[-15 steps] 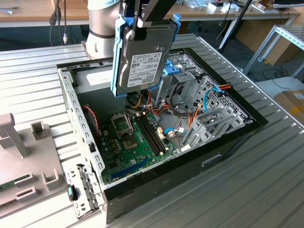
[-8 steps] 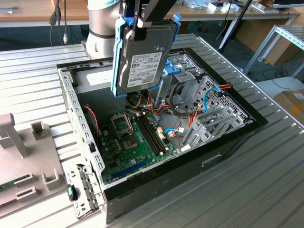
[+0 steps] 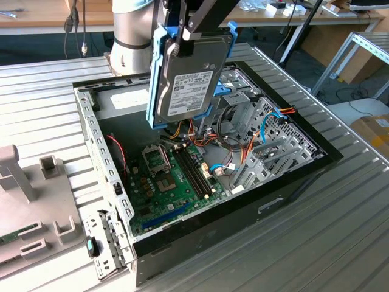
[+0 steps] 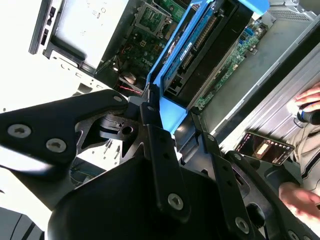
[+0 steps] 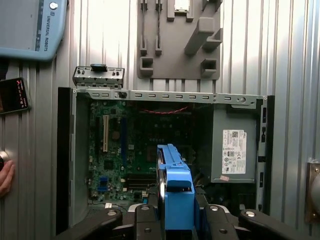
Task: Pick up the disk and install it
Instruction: 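Pick up the disk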
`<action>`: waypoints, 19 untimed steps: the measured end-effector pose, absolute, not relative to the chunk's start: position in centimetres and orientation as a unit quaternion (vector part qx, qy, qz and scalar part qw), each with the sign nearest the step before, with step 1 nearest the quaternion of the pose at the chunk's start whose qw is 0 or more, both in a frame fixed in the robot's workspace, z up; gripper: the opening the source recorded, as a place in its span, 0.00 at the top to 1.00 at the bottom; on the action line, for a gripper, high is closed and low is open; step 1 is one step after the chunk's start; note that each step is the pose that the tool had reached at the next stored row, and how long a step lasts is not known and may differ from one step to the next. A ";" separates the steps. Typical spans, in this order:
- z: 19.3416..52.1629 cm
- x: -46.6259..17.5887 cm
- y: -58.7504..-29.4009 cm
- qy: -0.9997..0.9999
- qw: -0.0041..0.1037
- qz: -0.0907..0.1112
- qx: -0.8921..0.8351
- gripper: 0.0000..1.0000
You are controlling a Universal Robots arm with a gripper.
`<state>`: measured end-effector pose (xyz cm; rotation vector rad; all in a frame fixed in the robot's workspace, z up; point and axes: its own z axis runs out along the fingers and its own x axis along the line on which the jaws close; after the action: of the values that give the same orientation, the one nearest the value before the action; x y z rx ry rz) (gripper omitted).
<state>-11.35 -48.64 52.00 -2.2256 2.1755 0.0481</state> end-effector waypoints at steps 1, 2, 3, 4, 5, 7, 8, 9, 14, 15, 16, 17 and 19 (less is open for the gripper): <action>52.0 -11.1 -48.6 0.699 0.015 0.015 -0.715 0.64; 52.0 -10.9 -48.6 0.699 0.014 0.015 -0.715 0.64; 52.0 -10.7 -48.6 0.699 0.015 0.015 -0.715 0.64; 52.0 -10.6 -48.6 0.699 0.015 0.015 -0.715 0.64; 52.0 -10.5 -48.6 0.699 0.015 0.015 -0.715 0.64; 52.0 -10.3 -48.7 0.699 0.014 0.015 -0.715 0.64; 52.0 -10.2 -48.8 0.699 0.015 0.015 -0.715 0.64; 52.0 -10.0 -49.0 0.699 0.015 0.015 -0.715 0.64; 51.9 -8.8 -49.2 0.699 0.015 0.015 -0.715 0.64; 51.9 -8.3 -49.3 0.699 0.014 0.015 -0.715 0.64; 51.9 -8.0 -49.2 0.699 0.014 0.015 -0.715 0.64; 51.9 -7.6 -49.2 0.699 0.015 0.015 -0.715 0.64; 51.9 -7.3 -49.2 0.699 0.014 0.015 -0.715 0.64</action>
<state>-7.29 -49.25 51.92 -2.2255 2.1756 0.0480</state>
